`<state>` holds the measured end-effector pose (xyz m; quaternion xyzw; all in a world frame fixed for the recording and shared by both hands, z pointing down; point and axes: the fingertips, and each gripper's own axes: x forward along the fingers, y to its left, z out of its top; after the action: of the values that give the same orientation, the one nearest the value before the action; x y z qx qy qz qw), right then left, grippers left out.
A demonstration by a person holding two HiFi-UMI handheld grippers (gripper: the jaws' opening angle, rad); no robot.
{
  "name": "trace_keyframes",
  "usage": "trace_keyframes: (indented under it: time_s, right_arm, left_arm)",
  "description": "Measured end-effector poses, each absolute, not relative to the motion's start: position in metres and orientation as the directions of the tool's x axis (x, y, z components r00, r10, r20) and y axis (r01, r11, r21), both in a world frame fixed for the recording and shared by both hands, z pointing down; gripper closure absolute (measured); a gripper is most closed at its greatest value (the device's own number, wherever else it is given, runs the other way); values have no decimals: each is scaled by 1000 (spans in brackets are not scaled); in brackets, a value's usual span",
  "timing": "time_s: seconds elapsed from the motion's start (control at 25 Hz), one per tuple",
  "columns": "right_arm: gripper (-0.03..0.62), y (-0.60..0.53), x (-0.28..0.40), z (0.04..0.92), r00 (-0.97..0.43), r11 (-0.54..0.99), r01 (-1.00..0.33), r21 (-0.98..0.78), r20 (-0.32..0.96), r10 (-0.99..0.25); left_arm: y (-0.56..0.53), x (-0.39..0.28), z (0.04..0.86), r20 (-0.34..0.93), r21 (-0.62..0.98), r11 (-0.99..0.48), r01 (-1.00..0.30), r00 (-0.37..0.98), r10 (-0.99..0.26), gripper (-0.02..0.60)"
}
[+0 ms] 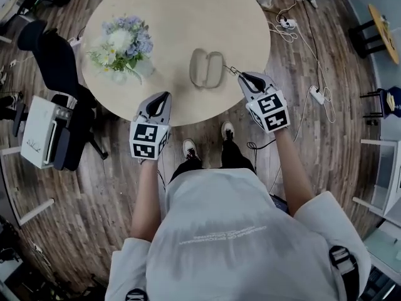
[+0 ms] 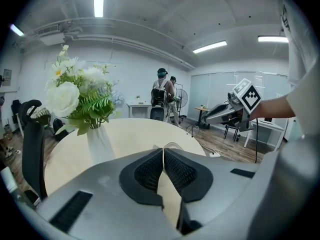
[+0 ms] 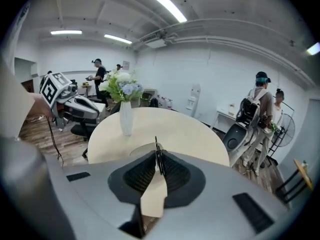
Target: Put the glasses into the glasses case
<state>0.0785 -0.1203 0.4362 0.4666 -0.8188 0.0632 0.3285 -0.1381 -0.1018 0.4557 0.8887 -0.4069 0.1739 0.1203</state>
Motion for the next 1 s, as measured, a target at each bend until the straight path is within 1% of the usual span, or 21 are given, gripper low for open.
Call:
trace_keyframes:
  time_s: [0.16, 0.36, 0.6, 0.88, 1.0]
  right_arm:
    - [556, -154, 66, 468, -406, 655, -730, 195, 647, -645]
    - [556, -192, 69, 506, -431, 710, -686, 163, 694, -576]
    - [556, -214, 69, 538, -399, 747, -639, 184, 751, -526]
    - [556, -224, 70, 562, -306, 741, -614, 271, 784, -540]
    - [556, -224, 76, 570, -270, 722, -631, 284, 792, -547]
  left_arm:
    - [-114, -132, 468, 434, 107, -577, -810, 560, -706, 563]
    - [-123, -120, 482, 473, 118, -504, -856, 495, -729, 562]
    - [-129, -111, 497, 503, 139, -455, -880, 459, -733, 561]
    - [-133, -102, 512, 533, 155, -504, -850, 501, -682, 561]
    - [-137, -103, 515, 538, 154, -520, -840, 513, -668, 561]
